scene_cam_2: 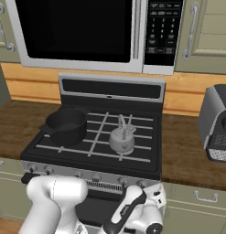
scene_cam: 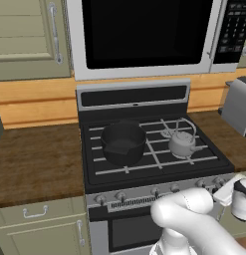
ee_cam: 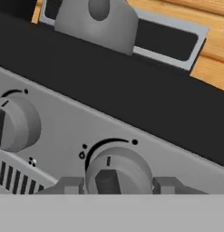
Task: Pick the kettle from the counter and place it on a stove burner. Then turn the burner on.
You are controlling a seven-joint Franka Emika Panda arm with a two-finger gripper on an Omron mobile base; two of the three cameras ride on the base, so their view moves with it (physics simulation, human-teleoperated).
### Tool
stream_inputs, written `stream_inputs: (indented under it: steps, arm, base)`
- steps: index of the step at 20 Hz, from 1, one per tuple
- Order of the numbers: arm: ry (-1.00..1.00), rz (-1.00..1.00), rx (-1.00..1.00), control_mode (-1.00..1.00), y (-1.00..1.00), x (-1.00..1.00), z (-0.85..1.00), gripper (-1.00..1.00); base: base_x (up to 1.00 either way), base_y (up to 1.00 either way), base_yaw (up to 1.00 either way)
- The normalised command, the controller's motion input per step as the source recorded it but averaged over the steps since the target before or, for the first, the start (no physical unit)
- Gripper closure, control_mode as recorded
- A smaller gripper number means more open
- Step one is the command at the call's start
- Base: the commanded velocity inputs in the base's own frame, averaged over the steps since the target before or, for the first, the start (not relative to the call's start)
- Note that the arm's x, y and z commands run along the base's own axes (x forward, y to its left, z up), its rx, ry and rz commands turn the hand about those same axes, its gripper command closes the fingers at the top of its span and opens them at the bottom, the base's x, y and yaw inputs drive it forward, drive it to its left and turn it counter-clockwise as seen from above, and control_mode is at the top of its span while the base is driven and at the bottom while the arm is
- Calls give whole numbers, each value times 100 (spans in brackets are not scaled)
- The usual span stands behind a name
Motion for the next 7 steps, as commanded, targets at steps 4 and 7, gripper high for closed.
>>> stream_inputs:
  steps: [4,7]
  arm:
    - [-1,0,-20,-100,0,0,0,100]
    - [-2,0,-20,-100,0,-1,0,100]
  base:
    - [0,0,0]
    - [0,0,0]
